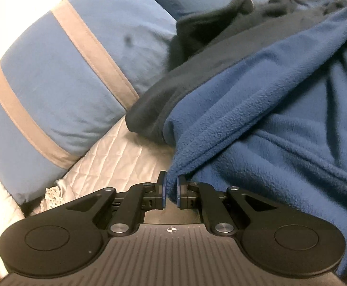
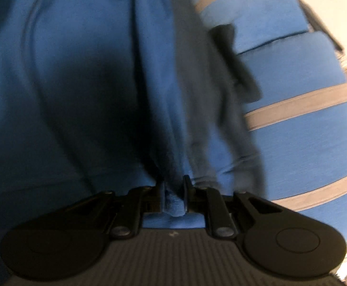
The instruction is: Fold clothes
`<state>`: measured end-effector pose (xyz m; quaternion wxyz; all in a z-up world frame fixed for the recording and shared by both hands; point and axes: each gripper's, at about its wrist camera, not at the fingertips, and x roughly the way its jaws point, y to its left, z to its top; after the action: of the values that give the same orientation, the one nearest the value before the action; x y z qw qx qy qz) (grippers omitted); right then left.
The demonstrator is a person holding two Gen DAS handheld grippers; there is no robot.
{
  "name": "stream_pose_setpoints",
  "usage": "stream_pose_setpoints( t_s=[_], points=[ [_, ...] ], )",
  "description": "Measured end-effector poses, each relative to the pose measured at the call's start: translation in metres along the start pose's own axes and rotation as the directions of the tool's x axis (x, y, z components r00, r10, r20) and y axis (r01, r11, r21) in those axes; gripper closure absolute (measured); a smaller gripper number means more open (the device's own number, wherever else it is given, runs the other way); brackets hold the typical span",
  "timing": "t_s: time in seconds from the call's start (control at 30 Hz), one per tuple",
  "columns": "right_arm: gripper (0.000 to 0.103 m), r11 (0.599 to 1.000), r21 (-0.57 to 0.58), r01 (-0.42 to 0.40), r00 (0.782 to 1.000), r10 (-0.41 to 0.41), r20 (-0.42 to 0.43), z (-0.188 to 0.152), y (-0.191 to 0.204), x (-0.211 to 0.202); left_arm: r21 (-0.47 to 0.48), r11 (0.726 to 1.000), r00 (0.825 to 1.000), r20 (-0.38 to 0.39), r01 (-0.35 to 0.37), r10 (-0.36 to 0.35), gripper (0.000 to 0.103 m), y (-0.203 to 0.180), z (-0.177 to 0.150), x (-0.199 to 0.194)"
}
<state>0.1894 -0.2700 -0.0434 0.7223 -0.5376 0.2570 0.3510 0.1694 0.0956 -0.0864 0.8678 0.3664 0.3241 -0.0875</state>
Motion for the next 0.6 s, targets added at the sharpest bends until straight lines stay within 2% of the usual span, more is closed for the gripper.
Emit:
stream_pose_setpoints(
  t_s=[0.1,0.23,0.33,0.37,0.4,0.43,0.47,0.53,0.57,0.6],
  points=[
    [0.089,0.997,0.034,-0.065,0.998,0.066,-0.007,-0.005,0.011,0.005,0.005,1.0,1.0,-0.018,-0.004,0.004,0.093,-0.003,0.0,0.003],
    [0.089,0.989,0.091,-0.112,0.993,0.115,-0.022,-0.005,0.006,0.009,0.011,1.0,0.999,-0.042,-0.009,0.01,0.092,-0.006,-0.001,0.007],
    [0.083,0.986,0.108,-0.125,0.991,0.13,-0.038,-0.003,0.005,0.008,-0.007,1.0,0.999,-0.041,-0.008,0.007,0.092,-0.004,-0.001,0.006],
    [0.062,0.986,0.113,-0.124,0.991,0.13,-0.042,-0.002,0.005,0.006,-0.02,1.0,0.999,-0.039,-0.003,0.002,0.092,-0.003,-0.001,0.005],
    [0.057,0.986,0.116,-0.118,0.991,0.124,-0.043,-0.001,0.004,0.003,-0.036,0.999,0.999,-0.033,0.003,-0.005,0.092,-0.001,-0.002,0.005],
    [0.046,0.986,0.122,-0.113,0.992,0.118,-0.039,-0.001,0.002,-0.001,-0.058,0.998,1.0,-0.023,0.012,-0.013,0.092,0.002,-0.003,0.004],
    [0.027,0.985,0.132,-0.111,0.993,0.114,-0.022,-0.001,-0.001,-0.007,-0.077,0.997,1.0,-0.016,0.02,-0.021,0.09,0.004,-0.004,0.003],
    [0.008,0.978,0.163,-0.133,0.991,0.129,0.032,-0.002,-0.01,-0.022,-0.094,0.995,1.0,-0.009,0.026,-0.027,0.086,0.006,-0.004,0.001],
    [0.004,0.97,0.185,-0.159,0.987,0.15,0.062,-0.003,-0.016,-0.03,-0.093,0.995,1.0,-0.008,0.024,-0.025,0.079,0.007,-0.005,0.0],
    [0.004,0.956,0.216,-0.197,0.98,0.183,0.083,-0.003,-0.023,-0.037,-0.083,0.996,1.0,-0.004,0.01,-0.011,0.075,0.007,-0.004,-0.002]
  ],
)
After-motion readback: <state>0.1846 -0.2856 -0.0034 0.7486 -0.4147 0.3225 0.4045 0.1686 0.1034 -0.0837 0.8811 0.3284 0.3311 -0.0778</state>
